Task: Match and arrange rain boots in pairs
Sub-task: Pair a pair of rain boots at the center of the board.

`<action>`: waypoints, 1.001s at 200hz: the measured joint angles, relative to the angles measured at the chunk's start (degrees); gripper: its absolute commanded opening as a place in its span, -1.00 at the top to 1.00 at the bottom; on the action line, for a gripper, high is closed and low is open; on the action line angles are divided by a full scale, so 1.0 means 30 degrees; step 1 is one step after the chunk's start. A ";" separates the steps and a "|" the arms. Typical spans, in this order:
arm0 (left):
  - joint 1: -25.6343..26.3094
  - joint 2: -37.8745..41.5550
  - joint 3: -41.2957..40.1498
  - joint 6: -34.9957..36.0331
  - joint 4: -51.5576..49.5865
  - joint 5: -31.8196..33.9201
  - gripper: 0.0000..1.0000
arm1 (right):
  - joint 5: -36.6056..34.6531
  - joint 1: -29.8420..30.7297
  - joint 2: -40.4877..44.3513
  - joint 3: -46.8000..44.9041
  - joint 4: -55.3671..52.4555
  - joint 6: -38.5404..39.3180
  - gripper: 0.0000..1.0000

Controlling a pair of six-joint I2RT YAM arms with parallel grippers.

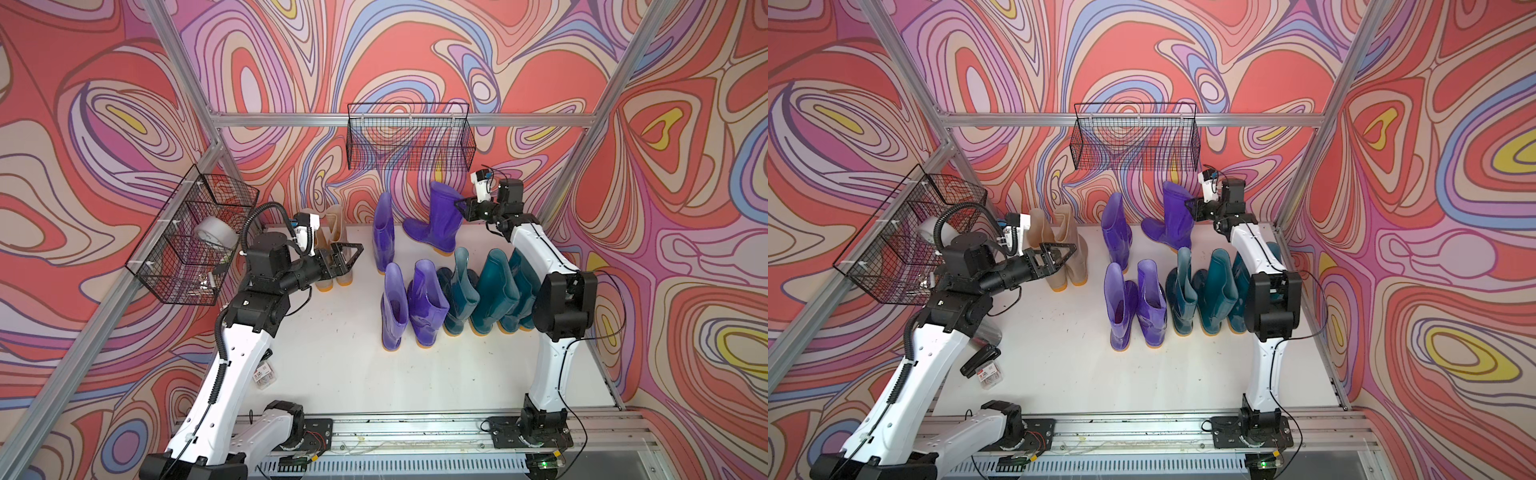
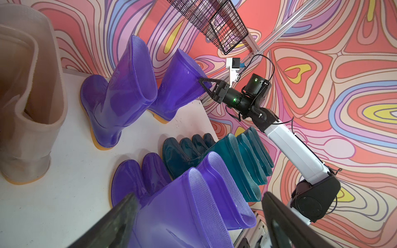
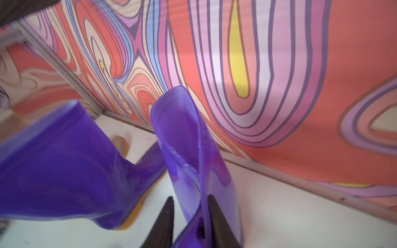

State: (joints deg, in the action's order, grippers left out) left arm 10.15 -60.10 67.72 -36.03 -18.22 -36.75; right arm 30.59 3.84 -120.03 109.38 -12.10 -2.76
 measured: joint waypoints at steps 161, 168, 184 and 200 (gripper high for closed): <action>0.0000 0.2266 -0.1020 -0.0066 -0.0146 0.0284 -0.87 | -0.9821 0.7410 -0.0583 0.2747 -0.2018 -0.6171 1.00; 0.0000 0.2339 -0.1020 -0.0058 -0.0153 0.0284 -0.87 | -0.9865 0.7490 -0.0692 0.2936 -0.2047 -0.6404 1.00; 0.0000 0.2448 -0.1020 -0.0007 -0.0204 0.0284 -0.87 | -0.9908 0.7541 -0.0801 0.3089 -0.2120 -0.6878 1.00; 0.0000 0.2492 -0.1027 0.0007 -0.0342 0.0306 -0.87 | -0.9981 0.7584 -0.0809 0.3089 -0.2142 -0.7431 1.00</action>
State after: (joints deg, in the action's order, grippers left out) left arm 10.15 -52.62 64.64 -36.01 -19.25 -35.83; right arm 0.64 26.59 -122.45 118.65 -18.52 -25.06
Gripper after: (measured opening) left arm 0.933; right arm 0.061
